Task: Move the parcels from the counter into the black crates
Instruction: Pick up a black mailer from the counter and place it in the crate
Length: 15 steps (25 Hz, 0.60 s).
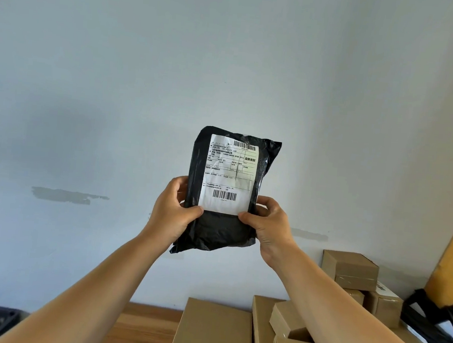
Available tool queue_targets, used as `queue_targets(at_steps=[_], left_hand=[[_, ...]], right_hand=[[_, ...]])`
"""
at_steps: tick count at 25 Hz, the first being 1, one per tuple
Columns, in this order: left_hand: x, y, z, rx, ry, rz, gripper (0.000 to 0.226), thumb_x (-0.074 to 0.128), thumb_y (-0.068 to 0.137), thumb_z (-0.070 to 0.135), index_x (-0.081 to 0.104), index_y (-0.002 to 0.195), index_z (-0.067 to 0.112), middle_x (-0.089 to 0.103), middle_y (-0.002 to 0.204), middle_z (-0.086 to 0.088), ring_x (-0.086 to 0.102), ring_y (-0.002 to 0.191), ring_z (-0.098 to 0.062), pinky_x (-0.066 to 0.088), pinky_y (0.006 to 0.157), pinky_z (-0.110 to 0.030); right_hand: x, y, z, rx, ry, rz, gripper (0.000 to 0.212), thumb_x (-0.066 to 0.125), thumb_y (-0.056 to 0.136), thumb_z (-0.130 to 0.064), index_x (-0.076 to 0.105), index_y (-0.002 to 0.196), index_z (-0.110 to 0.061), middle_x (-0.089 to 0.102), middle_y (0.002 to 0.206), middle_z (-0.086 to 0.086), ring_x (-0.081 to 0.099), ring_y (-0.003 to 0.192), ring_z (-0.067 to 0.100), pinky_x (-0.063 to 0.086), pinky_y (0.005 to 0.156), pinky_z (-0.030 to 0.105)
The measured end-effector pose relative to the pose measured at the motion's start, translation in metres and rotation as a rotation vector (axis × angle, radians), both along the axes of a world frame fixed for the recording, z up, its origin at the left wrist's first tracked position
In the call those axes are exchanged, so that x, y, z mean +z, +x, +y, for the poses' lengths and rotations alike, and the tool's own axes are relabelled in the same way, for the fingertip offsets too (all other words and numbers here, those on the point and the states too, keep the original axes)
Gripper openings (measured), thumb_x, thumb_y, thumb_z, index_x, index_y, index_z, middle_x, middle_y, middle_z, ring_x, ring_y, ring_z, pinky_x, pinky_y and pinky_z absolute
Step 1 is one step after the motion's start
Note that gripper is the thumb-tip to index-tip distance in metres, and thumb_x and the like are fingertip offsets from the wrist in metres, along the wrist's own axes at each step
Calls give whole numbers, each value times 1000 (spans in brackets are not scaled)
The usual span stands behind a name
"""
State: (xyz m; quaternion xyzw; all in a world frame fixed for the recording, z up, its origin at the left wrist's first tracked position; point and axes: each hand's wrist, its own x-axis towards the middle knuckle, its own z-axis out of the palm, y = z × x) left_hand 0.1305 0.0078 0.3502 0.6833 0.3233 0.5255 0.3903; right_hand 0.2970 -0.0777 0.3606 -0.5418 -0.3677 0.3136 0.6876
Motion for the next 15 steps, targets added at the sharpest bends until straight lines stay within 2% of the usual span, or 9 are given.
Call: queue_targets(at_steps=[2,7,11,13,15], left_hand=[[-5,1,-3,26,-38,9,51,71,79,6,50,123,21,61,110,11,59,102,-8,48,85,-25],[-29,-2,-15,120,-145,80,31,70,83,13,58,111,16,66,100,6,63,94,-13,50,80,-27],[-55,-25,-26,244,-196,95,25,71,82,13,62,104,18,67,93,8,63,86,-6,45,67,-18],[-70,-47,-29,313,-255,81,24,71,81,13,64,104,16,68,92,7,64,86,-8,47,68,-20],[-80,-70,-33,341,-296,81,25,71,80,13,66,104,16,69,94,6,66,89,-13,52,75,-28]], right_hand=[[-4,2,0,7,-4,10,40,67,76,13,56,106,-11,70,100,10,66,79,23,51,44,25],[-23,5,2,68,-26,21,38,65,77,12,55,101,-15,70,97,8,66,77,24,51,46,31],[-49,-12,10,162,-84,-5,36,65,78,9,56,105,-12,71,100,9,67,80,24,50,45,28],[-61,-32,15,239,-115,-23,35,66,79,8,56,106,-12,71,99,7,67,84,24,51,43,27],[-71,-52,19,276,-133,-24,36,68,79,6,56,107,-13,70,99,5,67,87,22,51,44,24]])
